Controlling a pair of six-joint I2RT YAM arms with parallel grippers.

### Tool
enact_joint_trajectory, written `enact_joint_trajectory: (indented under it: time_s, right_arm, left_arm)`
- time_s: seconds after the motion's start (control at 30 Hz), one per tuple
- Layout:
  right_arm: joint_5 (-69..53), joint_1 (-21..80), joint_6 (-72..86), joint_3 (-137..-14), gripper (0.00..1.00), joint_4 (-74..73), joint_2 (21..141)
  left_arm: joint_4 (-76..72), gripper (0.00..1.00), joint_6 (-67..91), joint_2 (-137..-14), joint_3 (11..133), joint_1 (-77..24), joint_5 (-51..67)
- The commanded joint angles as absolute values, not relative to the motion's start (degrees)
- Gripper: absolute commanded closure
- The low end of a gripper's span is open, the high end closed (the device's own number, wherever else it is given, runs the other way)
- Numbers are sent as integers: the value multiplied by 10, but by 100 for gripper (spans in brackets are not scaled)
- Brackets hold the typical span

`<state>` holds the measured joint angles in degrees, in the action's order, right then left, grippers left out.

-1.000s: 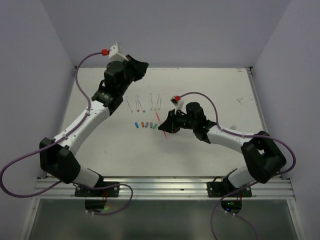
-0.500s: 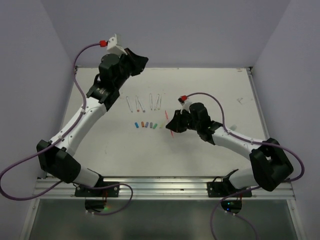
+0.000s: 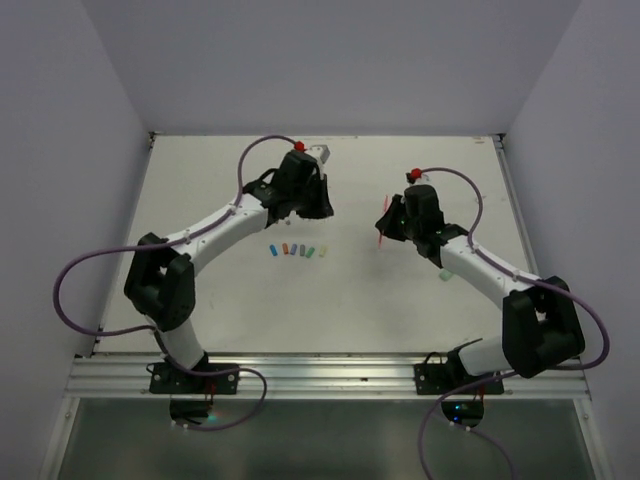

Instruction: Open the pen caps

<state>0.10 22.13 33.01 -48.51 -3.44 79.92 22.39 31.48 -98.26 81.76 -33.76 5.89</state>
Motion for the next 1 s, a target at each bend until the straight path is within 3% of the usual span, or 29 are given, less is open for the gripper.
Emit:
enact_joint_trajectory:
  time_s: [0.0,0.37,0.97]
  right_arm:
    - [25,224,352,-516,100,-55,808]
    - [14,224,358,-515,100,-67,824]
    - [-21,222,372,-516,100,-52,860]
  left_arm:
    - [253,98,283,-1005,815,-380,45]
    - [258,95,264,-1128,839,-444,-52]
    - [236,83,277,-1157,785,-447,-106]
